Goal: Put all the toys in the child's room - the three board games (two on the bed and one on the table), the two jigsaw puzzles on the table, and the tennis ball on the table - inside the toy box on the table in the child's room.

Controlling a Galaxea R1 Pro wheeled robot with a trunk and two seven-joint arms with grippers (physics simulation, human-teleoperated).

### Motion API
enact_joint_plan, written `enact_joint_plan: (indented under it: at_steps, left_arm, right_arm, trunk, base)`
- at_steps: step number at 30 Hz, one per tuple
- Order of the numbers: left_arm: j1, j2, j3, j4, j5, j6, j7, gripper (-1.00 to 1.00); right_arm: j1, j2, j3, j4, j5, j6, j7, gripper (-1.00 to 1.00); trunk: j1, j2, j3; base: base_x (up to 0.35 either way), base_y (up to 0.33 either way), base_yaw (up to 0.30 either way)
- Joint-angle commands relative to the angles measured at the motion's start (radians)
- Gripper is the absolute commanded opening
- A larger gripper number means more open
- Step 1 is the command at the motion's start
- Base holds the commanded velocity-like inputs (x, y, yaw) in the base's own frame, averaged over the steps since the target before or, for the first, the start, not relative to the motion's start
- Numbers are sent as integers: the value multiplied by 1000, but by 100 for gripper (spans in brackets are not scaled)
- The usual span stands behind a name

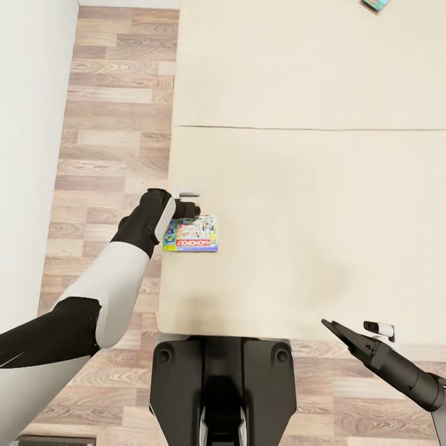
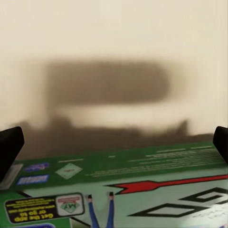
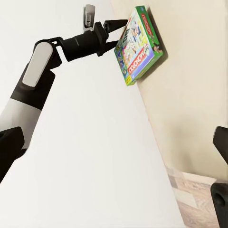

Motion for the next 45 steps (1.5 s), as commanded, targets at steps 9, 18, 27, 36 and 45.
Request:
enact_joint_plan:
  at_steps: [9, 18, 27, 36, 45]
  left_arm:
    - [0, 0, 0, -1, 0, 5, 3, 100]
    - [0, 0, 0, -1, 0, 5, 3, 100]
    - [0, 0, 0, -1, 0, 5, 3, 100]
    - [0, 0, 0, -1, 0, 6, 3, 100]
    - [0, 0, 0, -1, -1, 6, 3, 100]
  right_arm:
    - [0, 0, 0, 0, -3, 7, -4, 100]
    - [0, 0, 0, 0, -3, 7, -5, 100]
    - [0, 0, 0, 0, -3, 7, -5, 100]
    - [0, 0, 0, 0, -3, 7, -5, 100]
    - [0, 0, 0, 0, -3, 7, -5, 100]
  trunk:
    - [1, -1, -1]
    - [1, -1, -1]
    - [1, -1, -1]
    - [1, -1, -1]
    - [1, -1, -1]
  base:
    - [-132, 0, 0]
    - [-78, 0, 0]
    - [-142, 0, 0]
    - [-47, 0, 0]
    - [-68, 0, 0]
